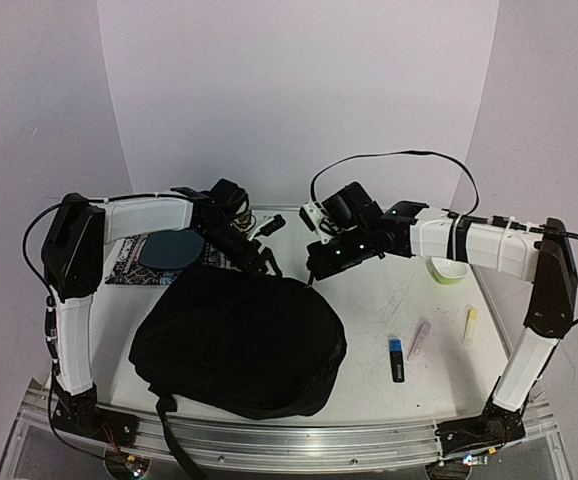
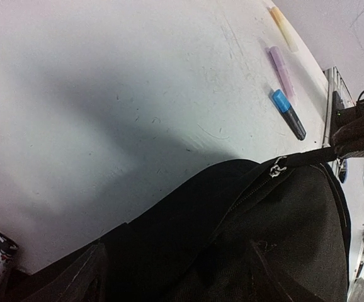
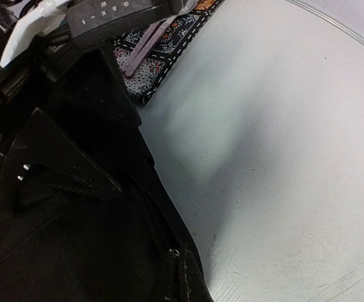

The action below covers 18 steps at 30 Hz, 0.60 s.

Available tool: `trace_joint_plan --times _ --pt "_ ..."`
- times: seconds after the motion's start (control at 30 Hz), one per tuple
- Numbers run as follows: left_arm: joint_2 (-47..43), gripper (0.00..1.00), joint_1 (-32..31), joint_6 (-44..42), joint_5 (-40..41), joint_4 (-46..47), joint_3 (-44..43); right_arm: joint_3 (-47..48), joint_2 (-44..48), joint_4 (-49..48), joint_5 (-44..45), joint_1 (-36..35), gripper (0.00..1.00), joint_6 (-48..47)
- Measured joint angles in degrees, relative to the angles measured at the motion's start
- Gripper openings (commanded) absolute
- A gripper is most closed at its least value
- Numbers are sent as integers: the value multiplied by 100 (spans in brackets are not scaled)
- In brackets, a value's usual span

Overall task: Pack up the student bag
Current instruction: Hold the largest pocket of the student bag.

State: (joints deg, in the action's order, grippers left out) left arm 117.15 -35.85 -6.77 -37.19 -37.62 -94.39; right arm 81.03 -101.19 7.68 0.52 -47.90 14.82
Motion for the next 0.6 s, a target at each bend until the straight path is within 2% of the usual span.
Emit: trace_joint_plan --times 0.13,0.33,0.43,0.6 --pt "130 68 -39 -147 -175 4 -165 0 0 -3 -68 2 0 4" --pt "350 51 -148 -302 -387 9 -342 13 0 -4 -123 2 0 2" --pt "494 36 -186 -368 -470 9 -382 15 0 -2 -125 2 0 2" --pt "618 0 -194 -411 -511 10 -386 17 0 -3 -120 2 0 1"
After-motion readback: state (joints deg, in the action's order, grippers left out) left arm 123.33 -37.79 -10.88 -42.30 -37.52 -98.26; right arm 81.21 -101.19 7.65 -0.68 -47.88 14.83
